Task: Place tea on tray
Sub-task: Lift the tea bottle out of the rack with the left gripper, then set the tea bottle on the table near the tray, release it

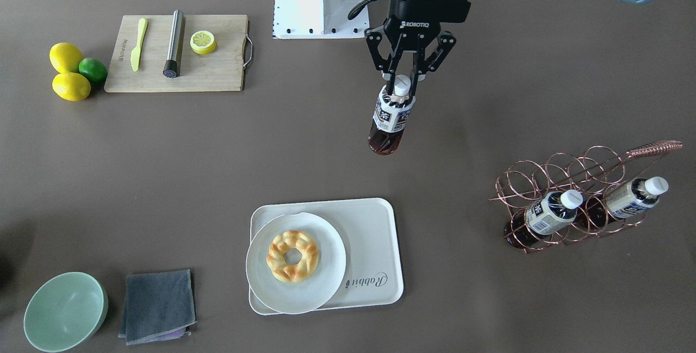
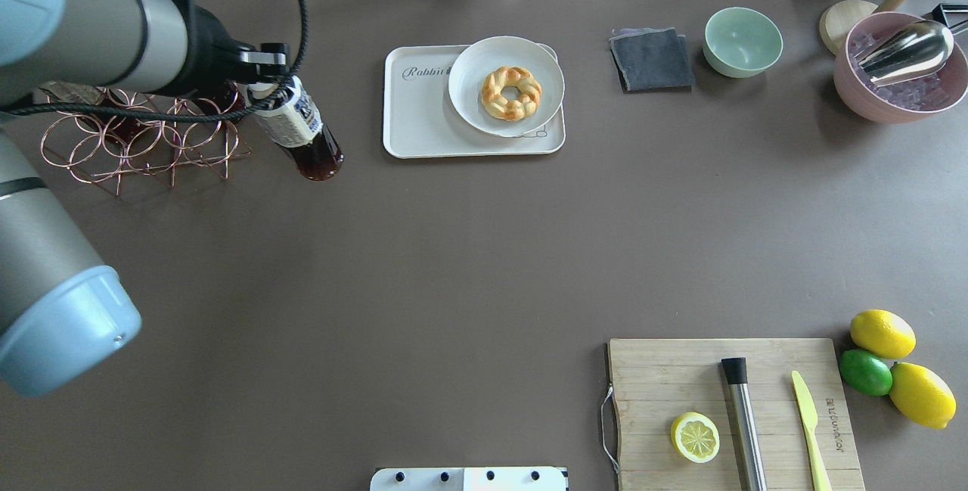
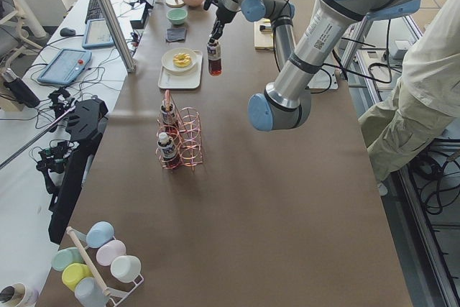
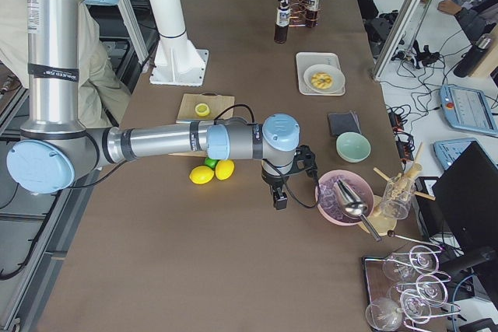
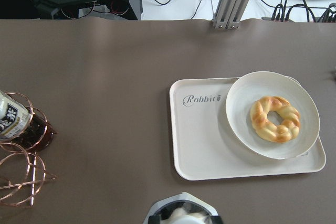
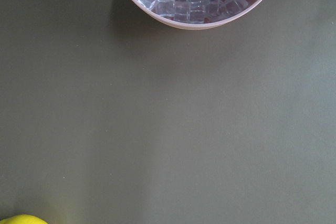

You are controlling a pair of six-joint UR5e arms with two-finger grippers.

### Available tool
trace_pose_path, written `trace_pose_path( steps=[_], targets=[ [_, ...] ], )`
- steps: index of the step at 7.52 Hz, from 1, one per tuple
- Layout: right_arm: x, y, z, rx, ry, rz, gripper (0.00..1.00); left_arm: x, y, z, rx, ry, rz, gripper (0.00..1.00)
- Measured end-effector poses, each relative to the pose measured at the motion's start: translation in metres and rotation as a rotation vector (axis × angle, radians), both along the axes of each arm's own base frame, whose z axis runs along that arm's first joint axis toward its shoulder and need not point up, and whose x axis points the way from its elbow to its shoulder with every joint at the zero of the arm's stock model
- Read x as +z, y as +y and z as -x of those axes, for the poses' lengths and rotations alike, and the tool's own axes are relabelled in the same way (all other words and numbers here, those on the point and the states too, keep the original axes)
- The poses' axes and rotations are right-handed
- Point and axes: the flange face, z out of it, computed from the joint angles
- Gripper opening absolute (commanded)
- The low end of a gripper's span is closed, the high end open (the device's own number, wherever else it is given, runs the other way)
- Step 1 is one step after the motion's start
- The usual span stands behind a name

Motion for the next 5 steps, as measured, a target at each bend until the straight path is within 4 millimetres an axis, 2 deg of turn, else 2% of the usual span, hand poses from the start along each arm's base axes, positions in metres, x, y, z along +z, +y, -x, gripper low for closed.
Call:
trace_pose_path(
  steps=[1,2,3,5],
  targets=[
    [0.001,0.000,0.000,0.000,0.000,0.002,1.00,-0.011,0.015,-0.038,0.001,-0.004,-0.004,0.00],
    [0.002,0.000,0.001,-0.001,0.000,0.004,1.00,-0.015,0.027,-0.066,0.009,0.002,-0.003,0.00],
    [0.002,-0.001,0.001,-0.001,0.000,0.005,1.00,-0.015,0.036,-0.091,0.020,0.008,0.004,0.00],
    [0.002,0.000,0.001,-0.001,0.000,0.005,1.00,-0.015,0.049,-0.127,0.032,0.006,0.011,0.00]
  ],
)
